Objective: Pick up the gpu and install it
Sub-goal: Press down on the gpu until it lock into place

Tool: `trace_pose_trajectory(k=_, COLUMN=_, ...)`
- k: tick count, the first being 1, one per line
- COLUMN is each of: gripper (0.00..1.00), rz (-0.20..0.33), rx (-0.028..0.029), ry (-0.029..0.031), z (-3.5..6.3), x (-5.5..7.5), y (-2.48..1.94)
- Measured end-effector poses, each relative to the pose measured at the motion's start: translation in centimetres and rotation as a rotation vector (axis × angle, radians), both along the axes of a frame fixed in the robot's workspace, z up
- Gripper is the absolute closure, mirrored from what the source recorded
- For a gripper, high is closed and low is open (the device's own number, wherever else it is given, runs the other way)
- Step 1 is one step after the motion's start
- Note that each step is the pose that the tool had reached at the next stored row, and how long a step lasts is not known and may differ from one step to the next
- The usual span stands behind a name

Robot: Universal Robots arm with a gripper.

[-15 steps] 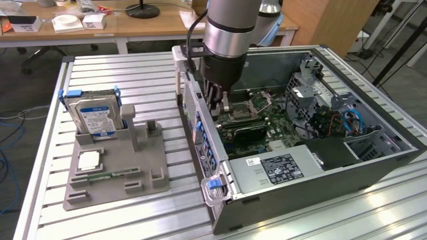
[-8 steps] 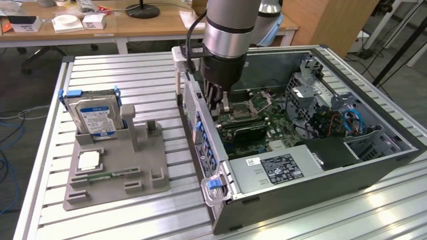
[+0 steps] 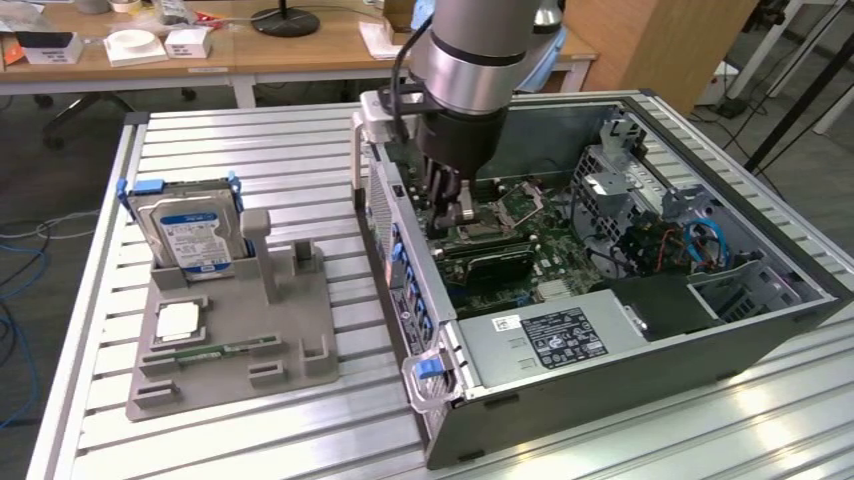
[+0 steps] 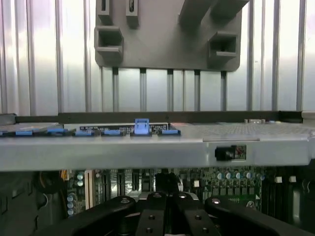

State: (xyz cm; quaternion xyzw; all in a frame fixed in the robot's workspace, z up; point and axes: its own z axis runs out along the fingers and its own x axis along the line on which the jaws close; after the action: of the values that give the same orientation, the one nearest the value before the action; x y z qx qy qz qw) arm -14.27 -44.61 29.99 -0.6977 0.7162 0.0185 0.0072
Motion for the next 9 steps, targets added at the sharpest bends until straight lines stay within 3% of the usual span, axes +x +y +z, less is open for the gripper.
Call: trace_pose_trajectory(k=9, gripper=0.87, rz=0.0, rx=0.0002, ry=-0.0004, z=-0.63, x=3.9, y=0.06)
